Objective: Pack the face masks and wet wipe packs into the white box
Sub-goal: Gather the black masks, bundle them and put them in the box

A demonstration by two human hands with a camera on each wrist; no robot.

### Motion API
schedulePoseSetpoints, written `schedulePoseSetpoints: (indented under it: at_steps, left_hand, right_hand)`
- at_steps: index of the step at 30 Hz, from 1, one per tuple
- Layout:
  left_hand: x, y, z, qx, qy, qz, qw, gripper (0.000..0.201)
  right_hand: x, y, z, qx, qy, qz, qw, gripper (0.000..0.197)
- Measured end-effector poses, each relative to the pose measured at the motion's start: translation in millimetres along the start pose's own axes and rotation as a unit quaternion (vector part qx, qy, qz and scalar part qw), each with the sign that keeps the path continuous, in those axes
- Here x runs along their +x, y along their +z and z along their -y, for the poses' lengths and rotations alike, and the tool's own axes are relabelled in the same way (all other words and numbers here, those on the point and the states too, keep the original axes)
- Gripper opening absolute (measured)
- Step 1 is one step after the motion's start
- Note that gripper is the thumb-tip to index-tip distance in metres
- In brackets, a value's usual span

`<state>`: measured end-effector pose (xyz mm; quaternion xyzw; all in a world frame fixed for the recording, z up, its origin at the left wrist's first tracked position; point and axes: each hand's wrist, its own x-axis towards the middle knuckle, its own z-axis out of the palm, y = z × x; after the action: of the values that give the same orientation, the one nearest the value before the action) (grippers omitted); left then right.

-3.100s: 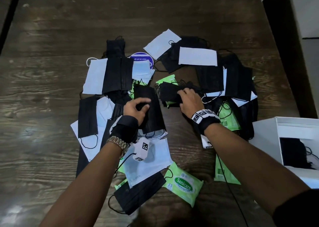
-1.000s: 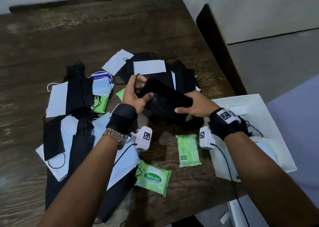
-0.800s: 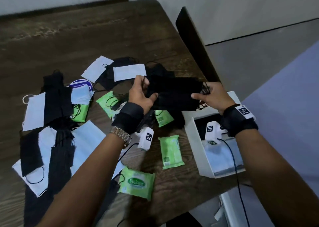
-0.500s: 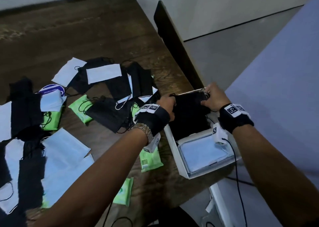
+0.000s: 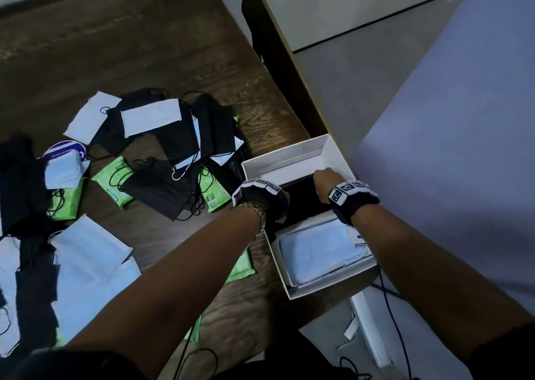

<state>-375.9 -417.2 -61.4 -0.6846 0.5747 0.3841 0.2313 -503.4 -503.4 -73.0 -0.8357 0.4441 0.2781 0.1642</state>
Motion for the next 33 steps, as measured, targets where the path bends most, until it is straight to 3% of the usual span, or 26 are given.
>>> schedulePoseSetpoints:
  at_steps: [2,4,8,10,13,17,19,21,23,24,26,28,31,33]
  left_hand:
    - [-10.8,-4.0,-5.4,0.035,-0.040,-0.003,0.999,0.016]
    - [-21.5,-8.3,-9.8,0.074,-0.081,-0.001,0.994,0.029]
    - [-27.1,-12.3,-16.3,0.092,-0.056,-0.063,0.992,0.035]
    - [-20.0,-14.3,-17.9,0.048,-0.051,-0.071,0.995,0.034]
    - [-5.5,-15.6,-26.3,0.060,-0.034,-0.057,0.996,0.040]
    - [72.2,24.8,-19.3,0.081,-0.058,0.035,0.994,0.052]
    - [34.1,11.2,-16.1,0.051,-0.086,0.035,0.994,0.032]
    - [-8.9,-0.9,-13.0,0.020,-0.022,0.019,0.999,0.027]
    - [-16.7,-0.7,-8.6,0.029,0.032,0.023,0.999,0.016]
    - [-14.5,0.8,-8.8,0.051,0.042,0.013,0.998,0.005]
    - [-17.3,-3.6,-7.7,0.092,0.071,-0.020,0.993,0.022]
    - [-35.4,-12.5,-1.6,0.047,0.094,-0.101,0.989,0.030]
    - [-73.5,-26.5,23.9,-0.059,0.136,-0.229,0.962,0.023]
    - [-91.5,-25.3,54.1,-0.156,0.133,-0.266,0.942,0.017]
  right_hand:
    - [-2.8,-0.3,1.3,0.000,-0.002,0.017,1.000,0.017]
    - [-6.8,-4.0,3.5,0.013,0.000,0.038,0.999,0.034]
    - [-12.5,-10.4,1.3,0.037,0.011,0.053,0.998,0.047]
    - [-13.7,-13.6,0.2,0.035,0.016,0.037,0.999,0.047]
    - [-19.6,-19.5,4.3,0.017,0.027,0.003,0.999,0.045]
    - [-23.8,-24.4,9.0,0.014,0.018,-0.022,0.999,0.033]
    - [-22.8,-23.1,11.4,0.026,0.002,-0.012,1.000,0.028]
    - [-22.8,-16.7,11.9,0.033,-0.021,0.014,0.999,0.024]
    - [-26.3,-6.1,12.3,0.035,-0.043,0.051,0.997,0.022]
    - [-28.1,-1.2,11.9,0.028,-0.052,0.068,0.996,0.020]
    - [-30.8,3.6,11.9,0.012,-0.053,0.092,0.994,0.016]
    - [-31.4,-0.8,15.4,0.002,-0.035,0.087,0.996,0.019]
    - [-38.4,-23.5,33.5,0.010,-0.023,0.027,0.999,0.028]
    - [-48.3,-44.9,55.2,0.042,-0.042,-0.042,0.997,0.024]
